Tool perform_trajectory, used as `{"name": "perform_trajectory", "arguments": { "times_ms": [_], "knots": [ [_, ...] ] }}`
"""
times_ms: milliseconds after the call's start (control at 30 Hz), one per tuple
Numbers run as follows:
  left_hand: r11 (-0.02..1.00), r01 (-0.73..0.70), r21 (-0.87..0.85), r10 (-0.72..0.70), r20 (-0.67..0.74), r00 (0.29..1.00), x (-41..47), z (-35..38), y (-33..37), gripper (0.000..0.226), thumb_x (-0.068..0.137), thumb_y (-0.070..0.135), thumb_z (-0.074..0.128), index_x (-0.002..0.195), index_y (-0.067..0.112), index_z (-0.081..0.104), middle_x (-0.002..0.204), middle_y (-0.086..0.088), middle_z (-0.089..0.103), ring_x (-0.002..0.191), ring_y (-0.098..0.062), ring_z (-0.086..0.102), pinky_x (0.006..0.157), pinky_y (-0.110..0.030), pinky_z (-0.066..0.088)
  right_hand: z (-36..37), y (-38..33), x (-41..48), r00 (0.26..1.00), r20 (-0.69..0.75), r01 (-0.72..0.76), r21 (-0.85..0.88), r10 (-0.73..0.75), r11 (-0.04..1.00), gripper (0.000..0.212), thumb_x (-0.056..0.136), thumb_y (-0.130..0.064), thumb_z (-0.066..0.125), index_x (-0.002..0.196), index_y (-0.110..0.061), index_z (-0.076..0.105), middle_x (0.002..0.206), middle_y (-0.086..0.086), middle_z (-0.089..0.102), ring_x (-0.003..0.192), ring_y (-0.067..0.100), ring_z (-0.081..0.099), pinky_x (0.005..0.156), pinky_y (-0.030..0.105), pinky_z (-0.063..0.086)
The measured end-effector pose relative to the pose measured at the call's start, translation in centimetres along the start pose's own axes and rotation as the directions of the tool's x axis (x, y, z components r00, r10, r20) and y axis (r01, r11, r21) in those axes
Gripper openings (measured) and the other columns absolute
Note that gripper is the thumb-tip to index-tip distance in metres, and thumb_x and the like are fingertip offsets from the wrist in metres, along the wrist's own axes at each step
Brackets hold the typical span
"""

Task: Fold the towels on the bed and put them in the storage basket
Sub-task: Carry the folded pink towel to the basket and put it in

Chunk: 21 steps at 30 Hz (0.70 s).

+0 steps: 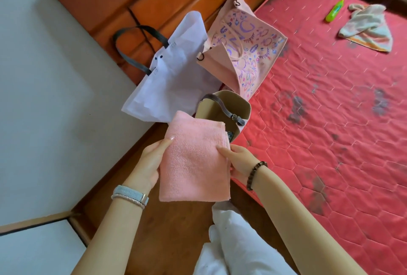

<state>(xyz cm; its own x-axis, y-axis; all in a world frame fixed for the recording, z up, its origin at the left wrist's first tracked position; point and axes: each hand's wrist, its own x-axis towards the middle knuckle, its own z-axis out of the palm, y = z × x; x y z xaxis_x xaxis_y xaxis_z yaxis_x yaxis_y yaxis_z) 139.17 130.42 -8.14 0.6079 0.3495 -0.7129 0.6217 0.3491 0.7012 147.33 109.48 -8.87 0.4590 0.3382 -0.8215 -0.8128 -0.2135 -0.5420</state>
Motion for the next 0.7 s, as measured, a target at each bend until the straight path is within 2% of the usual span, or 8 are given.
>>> {"name": "perform_trajectory", "arguments": {
  "times_ms": [133, 233, 333, 400, 567, 700],
  "knots": [
    [0.999, 0.022, 0.028, -0.023, 0.033, 0.999, 3.4, 0.7, 1.2, 0.035, 0.093, 0.038, 0.064, 0.117, 0.013, 0.07, 0.116, -0.007, 0.071, 0.11, -0.023, 0.064, 0.082, -0.033, 0.048, 0.0, -1.4, 3.3, 0.998, -0.035, -0.055, 0.04, 0.056, 0.998, 0.033, 0.097, -0.028, 0.056, 0.125, -0.01, 0.053, 0.106, 0.003, 0.063, 0.095, 0.02, 0.062, 0.071, 0.033, 0.054],
    [0.997, 0.062, 0.047, -0.064, 0.048, 0.997, 5.7, 0.8, 1.1, 0.035, 0.094, 0.038, 0.063, 0.118, 0.013, 0.069, 0.117, -0.008, 0.07, 0.11, -0.024, 0.064, 0.083, -0.033, 0.048, 0.2, -1.5, 5.6, 0.992, -0.069, -0.1, 0.068, 0.105, 0.993, 0.032, 0.097, -0.026, 0.056, 0.124, -0.011, 0.054, 0.108, 0.005, 0.063, 0.101, 0.024, 0.061, 0.085, 0.042, 0.055],
    [0.99, 0.106, 0.092, -0.11, 0.038, 0.993, 8.2, 0.9, 0.8, 0.037, 0.095, 0.039, 0.061, 0.12, 0.012, 0.067, 0.119, -0.01, 0.067, 0.109, -0.025, 0.061, 0.081, -0.034, 0.046, 0.4, -1.3, 7.6, 0.987, -0.097, -0.116, 0.112, 0.127, 0.987, 0.026, 0.098, -0.024, 0.055, 0.12, -0.011, 0.056, 0.104, 0.005, 0.064, 0.097, 0.023, 0.061, 0.08, 0.04, 0.054],
    [0.985, 0.13, 0.114, -0.137, 0.057, 0.989, 9.9, 0.9, 0.6, 0.037, 0.095, 0.039, 0.061, 0.12, 0.012, 0.067, 0.118, -0.009, 0.066, 0.11, -0.026, 0.06, 0.081, -0.034, 0.046, 0.4, -1.2, 8.8, 0.981, -0.128, -0.128, 0.12, 0.143, 0.984, 0.025, 0.097, -0.025, 0.056, 0.119, -0.011, 0.056, 0.104, 0.005, 0.064, 0.098, 0.025, 0.061, 0.082, 0.041, 0.053],
    [0.975, 0.162, 0.152, -0.18, 0.114, 0.977, 14.1, 1.3, 0.4, 0.036, 0.096, 0.037, 0.061, 0.119, 0.01, 0.068, 0.115, -0.009, 0.067, 0.109, -0.026, 0.06, 0.081, -0.033, 0.045, 0.1, -0.7, 12.2, 0.964, -0.205, -0.141, 0.148, 0.17, 0.979, 0.035, 0.096, -0.028, 0.058, 0.125, -0.008, 0.057, 0.114, 0.01, 0.065, 0.107, 0.029, 0.062, 0.096, 0.049, 0.051],
    [0.962, 0.183, 0.202, -0.221, 0.186, 0.957, 16.9, 1.7, 0.2, 0.036, 0.097, 0.039, 0.059, 0.122, 0.015, 0.065, 0.12, -0.007, 0.066, 0.112, -0.023, 0.06, 0.083, -0.033, 0.047, 0.2, -0.2, 14.0, 0.941, -0.289, -0.122, 0.19, 0.174, 0.974, 0.035, 0.097, -0.026, 0.057, 0.124, -0.004, 0.056, 0.113, 0.011, 0.065, 0.106, 0.03, 0.062, 0.095, 0.047, 0.051]
  ]
}}
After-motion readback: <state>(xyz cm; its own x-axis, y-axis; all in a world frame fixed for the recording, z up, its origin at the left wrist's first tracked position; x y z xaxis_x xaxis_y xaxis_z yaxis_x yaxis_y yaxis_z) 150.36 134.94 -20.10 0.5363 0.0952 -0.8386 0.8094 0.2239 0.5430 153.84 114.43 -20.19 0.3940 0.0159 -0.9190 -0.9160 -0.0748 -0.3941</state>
